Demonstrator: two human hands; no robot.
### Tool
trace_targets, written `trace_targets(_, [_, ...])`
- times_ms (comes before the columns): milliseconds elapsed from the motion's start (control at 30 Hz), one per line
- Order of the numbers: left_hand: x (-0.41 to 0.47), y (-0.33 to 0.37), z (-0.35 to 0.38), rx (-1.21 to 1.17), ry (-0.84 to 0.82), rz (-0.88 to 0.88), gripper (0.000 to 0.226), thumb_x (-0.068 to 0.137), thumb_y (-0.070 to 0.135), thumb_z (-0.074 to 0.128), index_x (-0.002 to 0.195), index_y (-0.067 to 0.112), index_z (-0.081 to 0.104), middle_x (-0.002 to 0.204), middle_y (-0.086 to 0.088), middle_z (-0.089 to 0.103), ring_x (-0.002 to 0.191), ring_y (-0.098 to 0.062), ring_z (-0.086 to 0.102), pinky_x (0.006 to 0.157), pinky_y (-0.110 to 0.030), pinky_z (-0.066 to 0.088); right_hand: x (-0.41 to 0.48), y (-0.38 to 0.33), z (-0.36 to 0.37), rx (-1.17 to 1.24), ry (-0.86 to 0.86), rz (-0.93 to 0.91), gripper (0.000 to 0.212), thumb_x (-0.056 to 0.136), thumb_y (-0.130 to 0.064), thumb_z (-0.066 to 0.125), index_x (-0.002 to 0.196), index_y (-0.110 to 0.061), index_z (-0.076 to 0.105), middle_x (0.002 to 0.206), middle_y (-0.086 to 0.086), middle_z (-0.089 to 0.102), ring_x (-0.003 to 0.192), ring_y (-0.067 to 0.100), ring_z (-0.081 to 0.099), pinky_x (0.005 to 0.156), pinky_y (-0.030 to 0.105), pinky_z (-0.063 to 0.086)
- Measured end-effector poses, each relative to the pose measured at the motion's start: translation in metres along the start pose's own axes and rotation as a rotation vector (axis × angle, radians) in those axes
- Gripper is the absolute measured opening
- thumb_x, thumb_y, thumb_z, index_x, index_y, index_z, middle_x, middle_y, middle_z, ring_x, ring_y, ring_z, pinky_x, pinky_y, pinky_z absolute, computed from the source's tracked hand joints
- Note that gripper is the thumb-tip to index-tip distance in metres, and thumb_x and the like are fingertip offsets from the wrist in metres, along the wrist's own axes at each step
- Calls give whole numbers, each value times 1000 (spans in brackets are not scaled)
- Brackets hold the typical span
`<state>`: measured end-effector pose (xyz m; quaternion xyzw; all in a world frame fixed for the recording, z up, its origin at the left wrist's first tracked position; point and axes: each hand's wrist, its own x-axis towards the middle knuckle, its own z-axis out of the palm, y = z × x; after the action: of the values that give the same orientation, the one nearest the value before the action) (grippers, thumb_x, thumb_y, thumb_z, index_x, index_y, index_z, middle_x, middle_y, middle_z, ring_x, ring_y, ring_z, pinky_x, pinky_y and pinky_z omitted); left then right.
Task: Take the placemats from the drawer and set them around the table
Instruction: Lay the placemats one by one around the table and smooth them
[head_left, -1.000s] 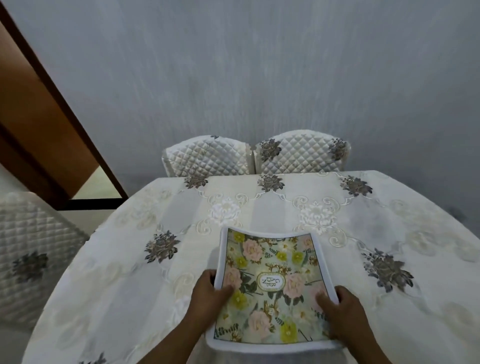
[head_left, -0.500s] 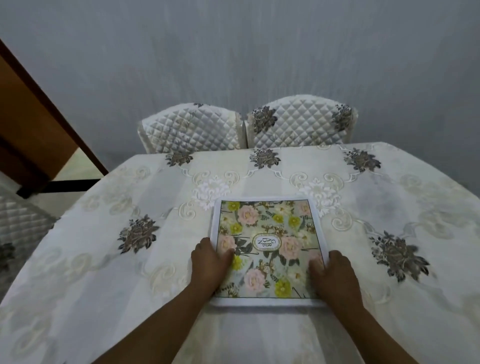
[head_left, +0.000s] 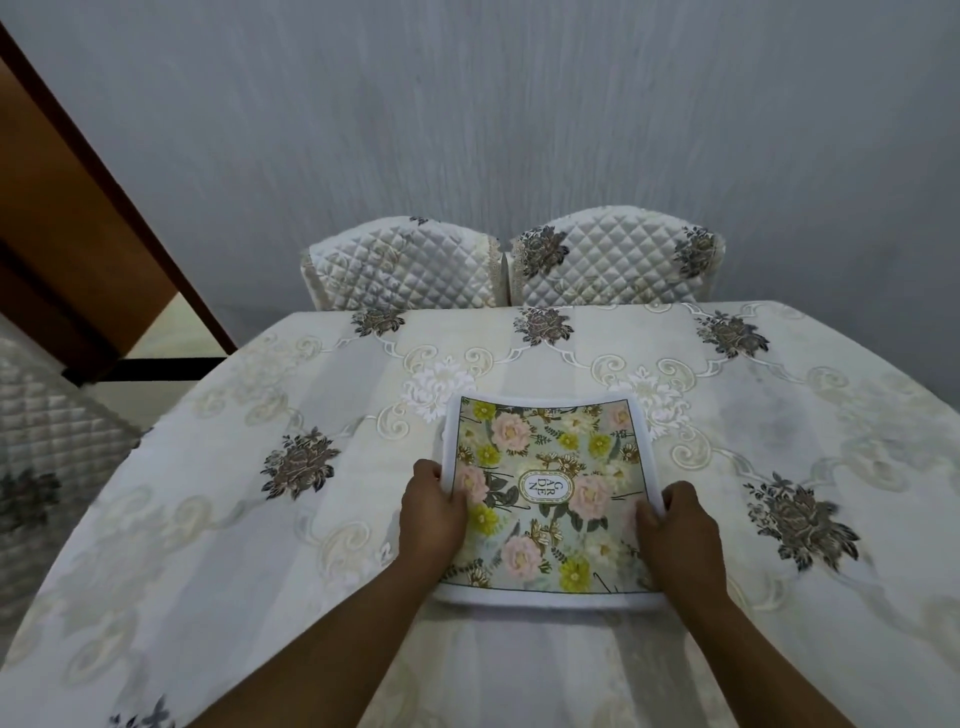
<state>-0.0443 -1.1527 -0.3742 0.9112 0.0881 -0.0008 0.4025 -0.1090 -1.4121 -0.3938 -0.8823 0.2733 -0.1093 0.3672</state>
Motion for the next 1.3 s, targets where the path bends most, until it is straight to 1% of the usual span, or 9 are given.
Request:
trace_targets(133, [-5, 5, -20, -58, -31, 43, 15, 89, 13, 60, 99, 13, 49, 89, -3, 60, 79, -20, 59, 61, -29, 44, -5, -14, -8, 57, 2, -32, 22, 90, -18, 57, 74, -15, 42, 61, 4, 51, 55, 18, 49, 48, 29, 30])
trace_targets(333, [-27, -15, -88, -146, 10, 23, 15, 90, 22, 63, 96, 21, 49, 90, 2, 62, 79, -10, 62, 61, -27, 49, -47, -57, -18, 124, -11, -77, 21, 87, -21, 59, 71, -16, 46, 60, 3, 54, 54, 13, 50, 46, 27, 29])
trace_targets(433, [-47, -46, -134, -151, 37, -4, 16, 89, 27, 65, 95, 25, 51, 90, 7, 64, 79, -10, 64, 64, -31, 54, -89, -82, -13, 141, -46, -120, 22, 86, -18, 60, 70, -14, 46, 60, 4, 52, 55, 15, 49, 48, 28, 32])
trace_targets(600, [-99, -117, -204, -147, 61, -42, 15, 88, 27, 65, 91, 32, 51, 88, 8, 65, 77, -9, 65, 59, -26, 52, -182, -107, 10, 152, -150, -148, 19, 87, -18, 59, 72, -15, 47, 61, 2, 52, 52, 12, 47, 45, 28, 31])
trace_targets(733, [-142, -177, -246, -161, 52, -73, 16, 88, 25, 67, 95, 30, 54, 91, 8, 66, 81, -12, 65, 68, -36, 54, -259, -115, 34, 113, -197, -75, 22, 88, -21, 59, 71, -16, 45, 61, 1, 53, 53, 13, 49, 44, 27, 35])
trace_targets(933, [-175, -230, -274, -178, 1, -72, 14, 90, 23, 65, 97, 29, 54, 93, 8, 67, 83, -10, 65, 66, -31, 54, -328, -114, 65, -9, -198, 10, 25, 86, -26, 56, 68, -20, 39, 59, 1, 50, 54, 19, 49, 50, 32, 33])
trace_targets(1067, [-173, -266, -268, -97, -23, -74, 16, 90, 19, 65, 102, 24, 55, 97, 4, 66, 88, -15, 64, 73, -37, 54, -346, -104, 92, -52, -224, 22, 30, 87, -27, 57, 67, -21, 35, 59, 0, 45, 52, 15, 44, 50, 30, 30])
trace_targets(1167, [-173, -288, -251, -4, -12, -21, 22, 91, 16, 62, 112, 17, 55, 101, -2, 63, 92, -24, 63, 73, -34, 49, -350, -87, 109, -156, -240, 21, 29, 87, -31, 54, 69, -21, 34, 60, -2, 43, 54, 16, 44, 51, 32, 30])
trace_targets(1300, [-178, -305, -227, 300, 42, 87, 37, 90, 14, 55, 122, -3, 53, 103, -20, 58, 93, -38, 56, 79, -46, 50, -353, -71, 120, -379, -223, -53, 25, 89, -38, 48, 75, -19, 39, 68, -1, 45, 62, 22, 49, 54, 33, 36])
